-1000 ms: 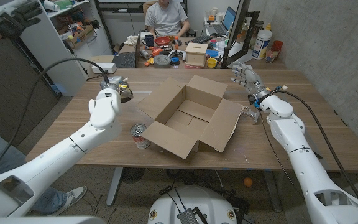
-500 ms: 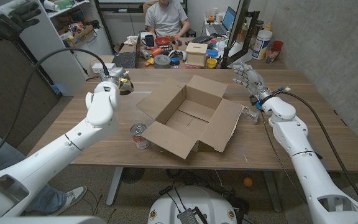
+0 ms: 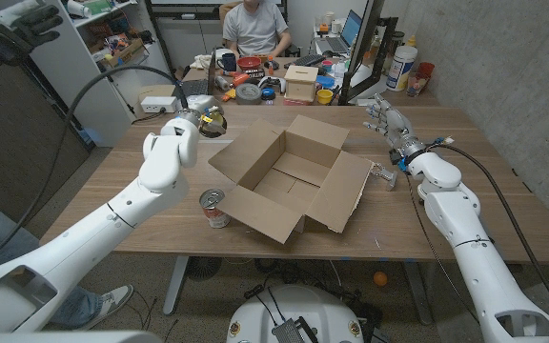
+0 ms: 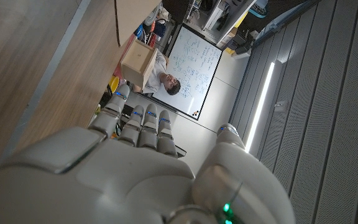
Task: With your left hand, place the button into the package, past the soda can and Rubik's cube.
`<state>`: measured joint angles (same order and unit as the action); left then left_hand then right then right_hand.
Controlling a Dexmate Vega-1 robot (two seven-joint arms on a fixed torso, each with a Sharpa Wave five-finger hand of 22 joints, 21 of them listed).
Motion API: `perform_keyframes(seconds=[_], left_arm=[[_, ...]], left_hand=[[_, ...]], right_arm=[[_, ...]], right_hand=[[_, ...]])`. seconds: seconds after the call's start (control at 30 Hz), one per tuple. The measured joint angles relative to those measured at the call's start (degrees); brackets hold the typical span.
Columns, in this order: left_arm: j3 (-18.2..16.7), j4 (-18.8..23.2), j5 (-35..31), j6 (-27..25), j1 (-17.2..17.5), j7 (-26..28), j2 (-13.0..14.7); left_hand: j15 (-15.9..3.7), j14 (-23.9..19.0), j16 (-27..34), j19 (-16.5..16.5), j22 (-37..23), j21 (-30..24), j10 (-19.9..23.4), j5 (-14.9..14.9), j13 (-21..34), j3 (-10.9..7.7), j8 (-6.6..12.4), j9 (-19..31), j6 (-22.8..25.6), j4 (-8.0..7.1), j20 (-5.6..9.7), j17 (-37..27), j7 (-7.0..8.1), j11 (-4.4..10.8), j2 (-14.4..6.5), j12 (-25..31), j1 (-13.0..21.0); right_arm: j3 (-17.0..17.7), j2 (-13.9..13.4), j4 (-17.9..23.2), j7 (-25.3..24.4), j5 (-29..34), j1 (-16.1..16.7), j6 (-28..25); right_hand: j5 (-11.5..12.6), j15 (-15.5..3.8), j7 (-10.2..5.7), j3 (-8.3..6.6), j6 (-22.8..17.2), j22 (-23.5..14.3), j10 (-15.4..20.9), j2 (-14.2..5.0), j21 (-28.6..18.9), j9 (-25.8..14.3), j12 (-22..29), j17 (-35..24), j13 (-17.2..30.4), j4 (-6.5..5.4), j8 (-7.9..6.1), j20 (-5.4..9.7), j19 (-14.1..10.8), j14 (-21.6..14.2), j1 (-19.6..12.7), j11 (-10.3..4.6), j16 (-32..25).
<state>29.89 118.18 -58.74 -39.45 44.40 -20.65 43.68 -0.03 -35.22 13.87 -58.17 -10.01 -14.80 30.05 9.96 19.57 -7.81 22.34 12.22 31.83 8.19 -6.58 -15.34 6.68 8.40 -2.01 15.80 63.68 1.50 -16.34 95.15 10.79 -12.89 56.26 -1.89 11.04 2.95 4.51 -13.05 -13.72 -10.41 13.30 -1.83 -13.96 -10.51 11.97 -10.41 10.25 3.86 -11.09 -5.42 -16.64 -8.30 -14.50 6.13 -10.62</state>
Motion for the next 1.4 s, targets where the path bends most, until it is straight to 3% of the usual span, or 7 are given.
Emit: perform_keyframes(seconds=[0.4,0.8,1.03,1.07,1.13,1.4], left_arm=[[-2.72,2.27,0.66,8.77,2.63,1.36,-0.38],[-5.95,2.74,5.57,20.86,5.30,6.39,0.77],[-7.24,1.54,6.18,22.36,5.91,7.07,1.56],[-7.43,1.19,7.86,26.73,5.91,8.84,1.70],[-7.54,0.67,8.82,29.67,5.87,9.89,1.83],[-7.35,-2.16,10.38,36.83,4.07,11.95,1.94]], left_hand=[[-0.30,0.30,0.00,0.63,0.00,0.65,-0.32,-0.15,0.38,-0.07,0.00,0.00,-0.62,-0.08,0.26,-0.03,0.61,0.32,0.01,-0.36,0.01],[-0.30,0.29,-0.04,1.16,0.00,1.11,-0.29,0.23,0.54,-0.53,0.00,0.00,-0.09,-0.12,0.88,-0.26,1.13,0.94,0.04,-0.61,0.05],[-0.29,0.29,-0.14,1.30,0.00,1.12,-0.29,0.30,0.79,-0.92,0.00,0.00,0.10,-0.07,1.38,-0.54,1.32,0.94,0.32,-0.61,0.32],[-0.29,0.29,-0.16,1.30,0.00,1.12,-0.29,0.30,0.79,-0.92,0.14,0.00,0.22,-0.07,1.38,-0.55,1.44,0.94,0.32,-0.61,0.32],[-0.29,0.29,-0.17,1.31,0.00,1.12,-0.29,0.30,0.80,-0.95,0.35,0.00,0.41,-0.10,1.38,-0.56,1.63,0.94,0.32,-0.61,0.32],[-0.29,0.29,-0.32,1.30,0.00,1.46,-0.30,0.30,1.09,-0.96,0.45,0.00,0.74,-0.11,1.99,-0.71,1.92,0.93,0.33,-1.00,0.33]], right_arm=[[0.56,-0.12,1.11,-0.29,-0.45,1.20,-0.10],[0.63,-0.29,1.86,-0.35,-0.51,1.89,-0.28],[0.71,-0.39,2.12,-0.39,-0.51,2.17,-0.38],[0.71,-0.39,2.12,-0.39,-0.51,2.17,-0.38],[0.81,-0.43,2.19,-0.42,-0.51,2.31,-0.39],[1.20,-0.48,2.36,-0.49,-0.67,2.76,-0.33]], right_hand=[[0.00,0.00,0.00,0.24,0.00,0.00,0.00,0.00,0.00,0.00,0.00,0.00,0.00,-0.24,0.00,0.00,0.00,0.00,0.00,0.00,0.00],[0.00,0.00,0.00,0.40,0.00,0.00,0.00,0.00,0.00,0.00,0.00,0.00,0.00,-0.07,0.00,-0.22,-0.22,0.00,0.00,0.00,0.00],[0.00,0.00,0.00,0.40,0.00,0.00,0.00,0.00,0.44,0.00,0.00,0.00,0.00,-0.08,0.00,-0.32,-0.31,0.00,0.00,0.00,0.00],[0.00,0.00,0.00,0.40,0.00,-0.01,0.00,0.00,0.44,0.00,0.00,0.00,0.00,-0.08,0.00,-0.32,-0.31,0.00,0.00,0.00,0.00],[0.00,0.00,0.00,0.40,0.00,0.00,0.00,0.00,0.44,0.00,0.00,0.00,0.00,-0.07,0.00,-0.32,-0.31,0.00,0.00,0.00,0.00],[0.00,0.00,0.00,0.40,0.00,-0.01,0.00,0.00,0.44,0.00,0.00,0.00,0.00,-0.08,0.00,-0.32,-0.31,0.00,0.00,0.00,0.00]])
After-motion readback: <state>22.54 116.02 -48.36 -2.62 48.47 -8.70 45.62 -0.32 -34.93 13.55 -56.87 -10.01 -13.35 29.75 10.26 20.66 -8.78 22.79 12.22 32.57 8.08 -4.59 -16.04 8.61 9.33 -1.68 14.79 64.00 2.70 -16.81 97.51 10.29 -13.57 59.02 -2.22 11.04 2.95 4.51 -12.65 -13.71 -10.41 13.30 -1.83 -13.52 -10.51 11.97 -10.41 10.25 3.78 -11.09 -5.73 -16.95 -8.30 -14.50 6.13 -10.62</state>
